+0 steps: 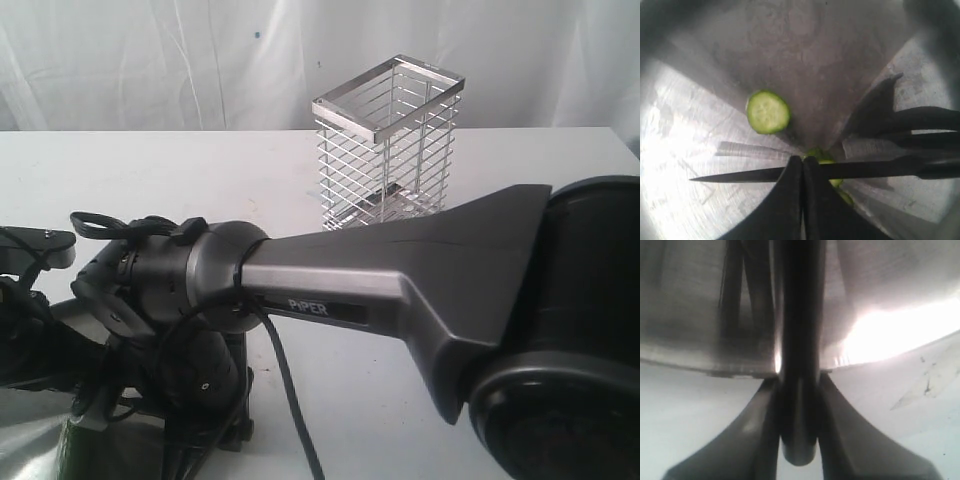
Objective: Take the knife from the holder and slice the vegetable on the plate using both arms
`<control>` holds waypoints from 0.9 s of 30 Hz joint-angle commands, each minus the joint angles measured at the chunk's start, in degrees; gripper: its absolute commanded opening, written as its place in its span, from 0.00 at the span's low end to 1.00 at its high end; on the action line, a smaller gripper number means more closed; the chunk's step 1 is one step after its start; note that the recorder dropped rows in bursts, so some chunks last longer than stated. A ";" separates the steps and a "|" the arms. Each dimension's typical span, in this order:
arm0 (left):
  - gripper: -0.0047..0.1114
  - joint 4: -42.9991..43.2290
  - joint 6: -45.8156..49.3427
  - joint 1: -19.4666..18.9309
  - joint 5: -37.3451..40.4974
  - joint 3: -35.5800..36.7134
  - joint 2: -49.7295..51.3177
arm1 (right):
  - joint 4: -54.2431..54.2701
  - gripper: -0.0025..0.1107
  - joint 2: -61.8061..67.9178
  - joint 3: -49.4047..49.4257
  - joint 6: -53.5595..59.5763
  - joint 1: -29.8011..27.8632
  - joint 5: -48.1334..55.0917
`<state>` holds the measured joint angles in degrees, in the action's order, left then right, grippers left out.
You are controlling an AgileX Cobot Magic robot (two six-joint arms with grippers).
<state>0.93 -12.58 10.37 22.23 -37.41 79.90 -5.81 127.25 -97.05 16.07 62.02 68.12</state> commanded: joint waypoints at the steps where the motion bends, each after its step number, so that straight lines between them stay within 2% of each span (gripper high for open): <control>1: 0.04 9.58 -0.91 -1.06 1.01 0.61 1.34 | 0.67 0.02 -1.93 -0.29 2.14 -0.09 1.84; 13: 0.04 9.58 -2.23 -1.06 1.51 0.12 0.98 | 0.67 0.02 -4.87 -0.29 2.14 -0.09 1.84; 20: 0.04 9.42 -2.23 -1.06 6.49 -6.64 -3.51 | 1.46 0.02 -10.25 -0.29 3.27 0.19 1.84; 27: 0.04 7.44 -2.67 -1.06 8.26 -6.64 -3.91 | 1.92 0.02 -11.81 2.95 4.78 4.16 1.84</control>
<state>3.98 -14.82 9.93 29.55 -45.08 74.93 -4.87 119.28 -94.57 18.37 63.87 70.15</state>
